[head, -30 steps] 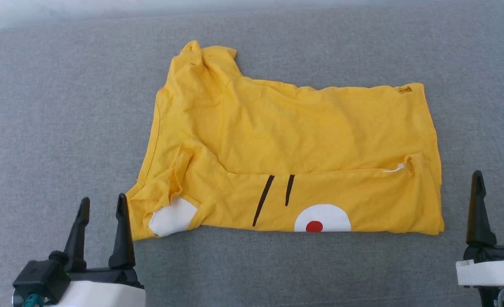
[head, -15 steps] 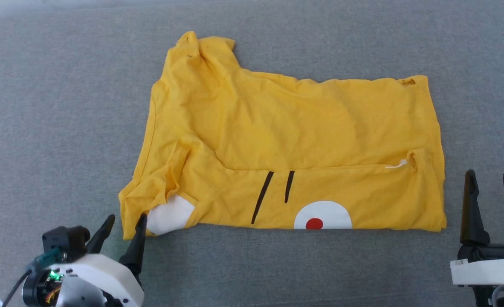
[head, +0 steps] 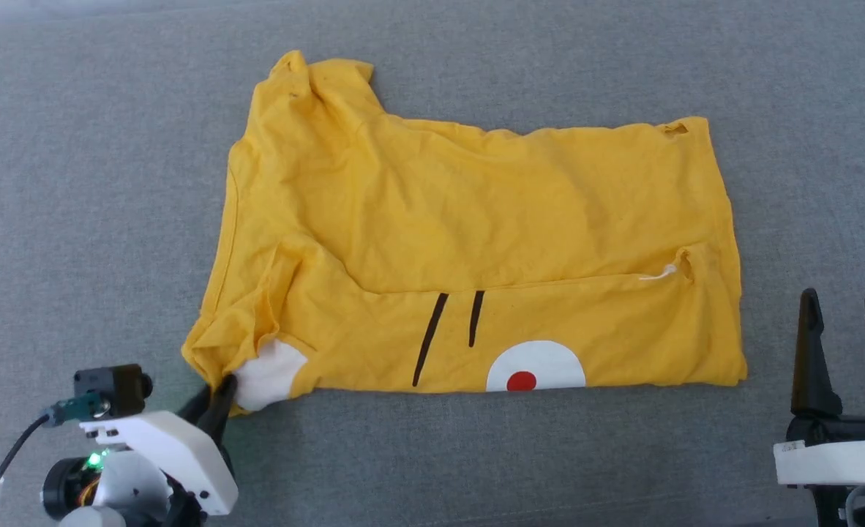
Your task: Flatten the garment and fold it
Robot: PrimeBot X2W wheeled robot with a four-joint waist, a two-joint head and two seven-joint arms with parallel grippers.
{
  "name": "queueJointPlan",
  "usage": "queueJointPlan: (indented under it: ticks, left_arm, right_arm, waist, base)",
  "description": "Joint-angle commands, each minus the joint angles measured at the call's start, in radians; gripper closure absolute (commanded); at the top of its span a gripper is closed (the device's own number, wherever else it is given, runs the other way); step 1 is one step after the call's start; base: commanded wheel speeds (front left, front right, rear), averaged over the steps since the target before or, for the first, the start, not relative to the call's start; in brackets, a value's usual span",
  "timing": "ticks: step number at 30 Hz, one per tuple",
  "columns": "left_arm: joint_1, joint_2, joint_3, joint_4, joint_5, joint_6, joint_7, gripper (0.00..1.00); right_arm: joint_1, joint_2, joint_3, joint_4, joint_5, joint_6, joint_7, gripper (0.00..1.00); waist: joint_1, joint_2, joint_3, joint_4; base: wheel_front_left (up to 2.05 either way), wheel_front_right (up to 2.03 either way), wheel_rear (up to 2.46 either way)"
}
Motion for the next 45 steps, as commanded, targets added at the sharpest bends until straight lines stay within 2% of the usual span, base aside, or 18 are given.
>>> queueJointPlan:
  ticks: [1, 6, 9, 14, 17, 21, 31, 39, 40, 41, 42, 45]
  left_arm:
    - [-0.001, -0.012, -0.022, 0.025, -0.010, -0.012, 0.020, 1.00]
    - [0.003, -0.021, -0.017, 0.008, -0.039, -0.027, 0.010, 1.00]
    - [0.013, -0.019, -0.008, -0.014, -0.039, -0.024, -0.008, 1.00]
    - [0.026, -0.014, -0.007, -0.048, -0.031, -0.023, -0.027, 1.00]
    - [0.026, -0.015, -0.014, -0.061, -0.027, -0.023, -0.031, 1.00]
    - [0.019, -0.017, -0.025, -0.069, -0.024, -0.026, -0.034, 1.00]
    - [0.009, -0.016, -0.039, -0.072, -0.022, -0.025, -0.036, 1.00]
    - [0.001, -0.007, -0.036, -0.088, -0.028, -0.019, -0.027, 1.00]
    - [-0.001, -0.005, -0.036, -0.091, -0.028, -0.019, -0.025, 1.00]
    - [-0.004, -0.004, -0.036, -0.093, -0.029, -0.018, -0.024, 1.00]
    - [-0.005, -0.003, -0.035, -0.095, -0.030, -0.018, -0.023, 1.00]
    - [-0.008, 0.000, -0.033, -0.099, -0.031, -0.015, -0.023, 1.00]
  right_arm:
    - [-0.010, 0.003, -0.003, -0.001, 0.003, -0.002, -0.005, 0.00]
    - [-0.008, 0.003, -0.003, -0.003, -0.028, -0.002, -0.004, 0.00]
    - [-0.012, 0.003, -0.007, -0.006, -0.043, -0.002, 0.044, 0.00]
    - [-0.025, -0.009, -0.033, -0.001, -0.049, -0.002, 0.235, 0.00]
    - [-0.024, -0.010, -0.039, 0.005, -0.022, -0.002, 0.381, 0.00]
    - [-0.019, -0.010, -0.029, 0.003, 0.028, -0.002, 0.511, 0.00]
    - [-0.050, -0.004, -0.039, 0.070, 0.038, -0.002, 0.564, 0.00]
    - [-0.104, -0.002, -0.036, 0.196, 0.056, -0.002, 0.595, 0.00]
    - [-0.110, -0.002, -0.033, 0.211, 0.059, -0.002, 0.604, 0.23]
    - [-0.116, -0.002, -0.031, 0.224, 0.065, -0.002, 0.611, 0.64]
    - [-0.122, -0.002, -0.030, 0.232, 0.071, -0.002, 0.616, 1.00]
    - [-0.133, -0.002, -0.021, 0.244, 0.086, -0.002, 0.633, 1.00]
  waist:
    - [0.0001, 0.0000, 0.001, -0.003]
    - [0.0001, 0.0000, -0.001, -0.004]
    - [0.0001, 0.0000, -0.002, -0.003]
    - [0.0001, 0.0000, -0.001, 0.010]
    - [0.0001, 0.0000, 0.000, 0.022]
    - [0.0001, 0.0000, 0.003, 0.039]
    - [0.0001, 0.0000, 0.011, 0.058]
    - [0.0001, 0.0000, 0.024, 0.060]
    - [0.0001, 0.0000, 0.026, 0.061]
    - [0.0001, 0.0000, 0.028, 0.062]
    - [0.0001, 0.0000, 0.029, 0.062]
    - [0.0001, 0.0000, 0.034, 0.061]
  base:
    - [0.00, 0.00, 0.00]
    - [0.00, 0.00, 0.00]
    - [0.00, 0.00, 0.00]
    - [0.00, 0.00, 0.00]
    - [0.00, 0.00, 0.00]
    - [0.00, 0.00, 0.00]
    - [0.00, 0.00, 0.00]
    - [0.00, 0.00, 0.00]
    - [0.00, 0.00, 0.00]
    - [0.00, 0.00, 0.00]
    - [0.00, 0.00, 0.00]
    - [0.00, 0.00, 0.00]
